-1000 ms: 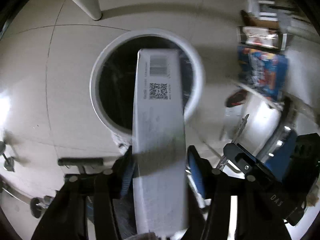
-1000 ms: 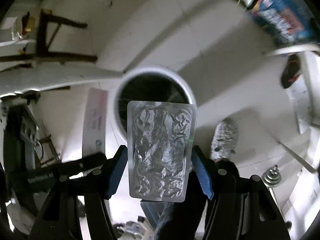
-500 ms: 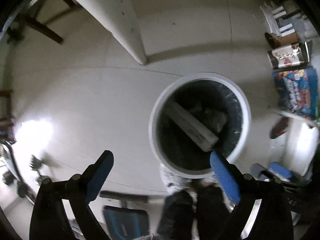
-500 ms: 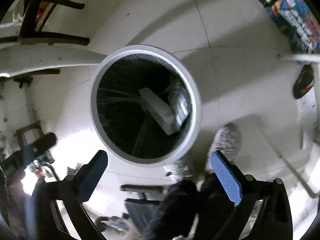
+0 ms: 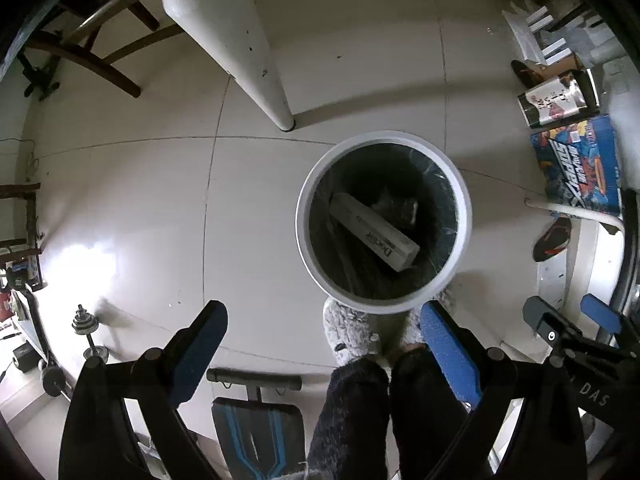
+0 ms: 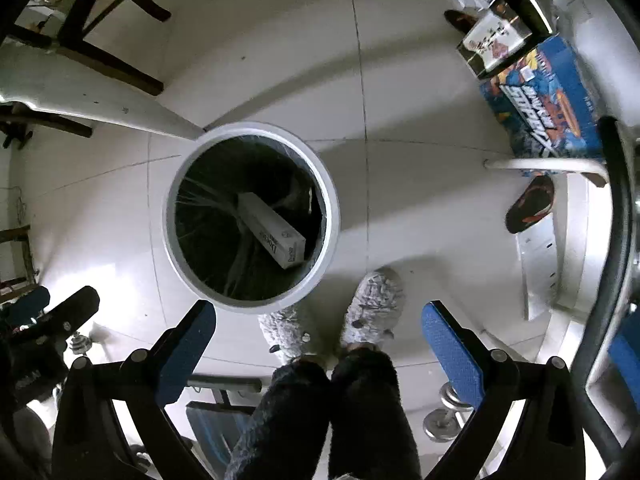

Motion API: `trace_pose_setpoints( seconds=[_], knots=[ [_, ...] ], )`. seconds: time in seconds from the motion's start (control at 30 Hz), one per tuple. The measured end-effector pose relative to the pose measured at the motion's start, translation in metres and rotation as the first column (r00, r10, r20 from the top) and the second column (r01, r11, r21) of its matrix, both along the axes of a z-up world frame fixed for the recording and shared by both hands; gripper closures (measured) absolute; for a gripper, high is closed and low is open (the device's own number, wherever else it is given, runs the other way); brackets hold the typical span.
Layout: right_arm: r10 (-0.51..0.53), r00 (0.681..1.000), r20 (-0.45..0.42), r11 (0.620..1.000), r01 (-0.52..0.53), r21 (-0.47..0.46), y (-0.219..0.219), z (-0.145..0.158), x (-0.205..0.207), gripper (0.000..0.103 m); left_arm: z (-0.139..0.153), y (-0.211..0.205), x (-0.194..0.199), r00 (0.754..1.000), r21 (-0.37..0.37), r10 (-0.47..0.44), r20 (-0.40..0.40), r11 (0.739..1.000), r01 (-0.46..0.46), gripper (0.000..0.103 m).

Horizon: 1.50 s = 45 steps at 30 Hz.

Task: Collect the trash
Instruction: 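Swing both tools back over the table, then grasp the Pure Milk carton with the left tool while the right tool grasps the clear plastic bag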

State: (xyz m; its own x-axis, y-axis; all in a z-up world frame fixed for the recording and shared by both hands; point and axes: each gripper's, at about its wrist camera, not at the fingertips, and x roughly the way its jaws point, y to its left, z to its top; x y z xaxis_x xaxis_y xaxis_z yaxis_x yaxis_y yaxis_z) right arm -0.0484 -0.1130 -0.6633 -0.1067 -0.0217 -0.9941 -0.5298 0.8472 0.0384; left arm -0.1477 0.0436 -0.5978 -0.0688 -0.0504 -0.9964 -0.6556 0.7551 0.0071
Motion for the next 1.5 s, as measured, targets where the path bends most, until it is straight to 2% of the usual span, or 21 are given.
trace_pose_setpoints(
  seconds=[0.17,0.37,0.53,0.73,0.9,1.03,1.13,1.23,1.33,1.4,1.5],
  knots=[
    [0.015,0.999,0.032,1.000,-0.016,0.009,-0.003,0.040,-0.003,0.000,0.035,-0.004,-0.008,1.000,0.009,0.007,0.029,1.000,-0.008,0.005],
    [0.030,0.998,0.054,0.999,-0.032,0.041,-0.002,0.106,-0.011,0.000,0.097,-0.010,-0.020,0.999,0.025,0.003,0.047,1.000,-0.005,0.005],
    [0.027,0.999,0.043,0.997,-0.030,0.072,-0.001,0.173,-0.018,0.000,0.170,-0.012,-0.032,0.998,0.044,0.010,0.062,0.999,-0.013,0.005],
    [-0.043,0.999,0.017,0.987,0.040,0.153,0.002,0.275,-0.008,0.000,0.267,-0.003,-0.018,0.987,0.103,0.022,0.159,0.994,-0.039,0.005],
    [-0.150,0.986,0.066,0.965,0.132,0.227,0.000,0.349,0.040,0.000,0.325,0.005,0.049,0.968,0.196,-0.046,0.245,0.981,-0.003,0.005],
    [-0.259,0.955,0.143,0.942,0.217,0.257,-0.016,0.395,0.115,0.000,0.351,0.007,0.123,0.953,0.282,-0.145,0.268,0.957,0.067,0.005],
    [-0.318,0.928,0.195,0.930,0.266,0.253,-0.028,0.414,0.181,0.000,0.359,0.016,0.189,0.944,0.328,-0.207,0.258,0.937,0.116,0.005],
    [-0.361,0.907,0.216,0.920,0.310,0.238,-0.037,0.418,0.252,0.000,0.361,0.027,0.251,0.933,0.363,-0.279,0.229,0.913,0.185,0.005],
    [-0.380,0.906,0.188,0.917,0.341,0.208,-0.039,0.405,0.318,0.000,0.355,0.036,0.313,0.911,0.369,-0.381,0.161,0.879,0.302,0.005],
    [-0.372,0.914,0.162,0.921,0.343,0.184,-0.037,0.395,0.353,0.000,0.344,0.039,0.352,0.885,0.359,-0.452,0.109,0.849,0.389,0.005],
    [-0.343,0.930,0.135,0.935,0.324,0.143,-0.030,0.379,0.388,0.000,0.326,0.042,0.390,0.844,0.330,-0.534,0.042,0.805,0.493,0.005]
  ],
)
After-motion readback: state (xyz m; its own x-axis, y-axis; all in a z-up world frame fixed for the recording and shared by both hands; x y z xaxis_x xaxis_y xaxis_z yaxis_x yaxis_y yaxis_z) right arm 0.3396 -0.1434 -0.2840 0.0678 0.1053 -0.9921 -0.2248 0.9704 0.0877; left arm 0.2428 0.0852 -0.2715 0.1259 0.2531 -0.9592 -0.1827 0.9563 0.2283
